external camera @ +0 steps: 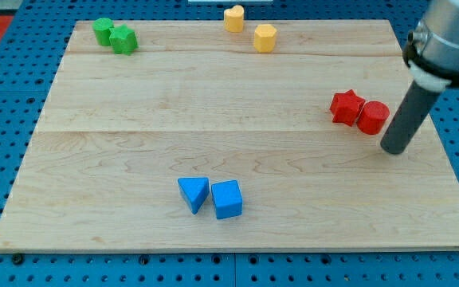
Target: Move the red blocks towards the center of the board
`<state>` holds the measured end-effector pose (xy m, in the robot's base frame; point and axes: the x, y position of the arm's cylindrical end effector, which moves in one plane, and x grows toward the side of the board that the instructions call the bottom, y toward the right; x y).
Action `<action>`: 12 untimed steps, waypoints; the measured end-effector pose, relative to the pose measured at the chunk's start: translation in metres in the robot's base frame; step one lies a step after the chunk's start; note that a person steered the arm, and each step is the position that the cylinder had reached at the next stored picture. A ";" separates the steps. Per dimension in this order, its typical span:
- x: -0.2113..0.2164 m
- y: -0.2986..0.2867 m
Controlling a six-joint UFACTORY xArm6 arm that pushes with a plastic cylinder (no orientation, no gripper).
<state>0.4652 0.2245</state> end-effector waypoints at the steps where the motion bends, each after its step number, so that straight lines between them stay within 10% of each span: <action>1: -0.001 0.000; 4: -0.130 -0.089; 7: -0.119 -0.005; 9: -0.209 0.013; 11: -0.098 -0.091; 12: -0.132 -0.025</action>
<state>0.3333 0.1998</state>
